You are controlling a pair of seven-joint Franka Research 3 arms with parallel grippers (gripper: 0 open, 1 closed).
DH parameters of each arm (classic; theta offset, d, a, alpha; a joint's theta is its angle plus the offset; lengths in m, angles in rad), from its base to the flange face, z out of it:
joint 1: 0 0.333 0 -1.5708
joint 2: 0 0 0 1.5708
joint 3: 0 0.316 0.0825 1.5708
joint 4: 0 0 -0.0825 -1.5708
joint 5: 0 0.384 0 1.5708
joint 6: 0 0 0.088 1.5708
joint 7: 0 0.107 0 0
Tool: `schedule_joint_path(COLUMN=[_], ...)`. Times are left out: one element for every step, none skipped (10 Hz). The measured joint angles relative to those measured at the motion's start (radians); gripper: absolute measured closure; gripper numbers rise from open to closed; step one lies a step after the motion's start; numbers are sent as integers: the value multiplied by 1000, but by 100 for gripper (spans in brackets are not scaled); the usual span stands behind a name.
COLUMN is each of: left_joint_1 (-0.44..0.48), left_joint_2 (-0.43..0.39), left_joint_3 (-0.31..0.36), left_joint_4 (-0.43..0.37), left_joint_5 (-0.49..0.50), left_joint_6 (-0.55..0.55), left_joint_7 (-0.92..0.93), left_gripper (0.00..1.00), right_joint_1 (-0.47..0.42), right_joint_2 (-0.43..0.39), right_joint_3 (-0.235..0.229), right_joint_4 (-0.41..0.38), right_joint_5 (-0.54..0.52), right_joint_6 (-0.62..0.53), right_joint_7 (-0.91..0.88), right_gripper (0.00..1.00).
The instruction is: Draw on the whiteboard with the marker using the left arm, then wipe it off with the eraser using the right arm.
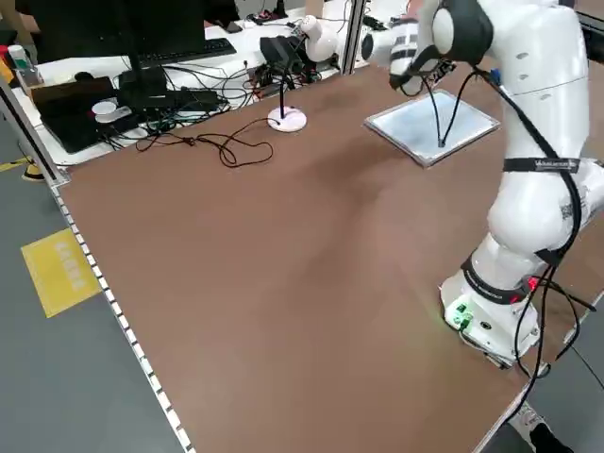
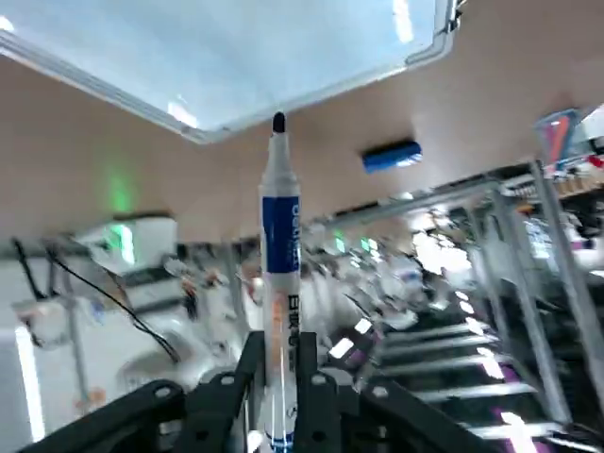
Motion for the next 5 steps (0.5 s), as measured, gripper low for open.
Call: schedule_joint_path(left_joint_1=[-19, -38, -56, -73, -88], left_joint_2=[40, 78, 112, 142, 168], left_joint_3=[0, 0, 0, 0, 0], left_joint_4=[21, 41, 58, 69, 76], left_joint_5=[-64, -119, -162, -195, -222], left_joint_6=[3, 7, 8, 8, 8], left_joint_7=[0, 1, 3, 13, 36], left_gripper=[83, 83, 83, 83, 83], right_joint_1=[0, 0, 0, 0, 0], right_joint_2=[0, 0, 0, 0, 0], right_joint_3=[0, 0, 0, 0, 0], right_joint_4=[0, 0, 0, 0, -1], right_joint_5=[0, 0, 0, 0, 0], right_joint_6=[0, 0, 0, 0, 0], right_joint_7=[0, 0, 0, 0, 1], right_gripper=[0, 0, 0, 0, 0])
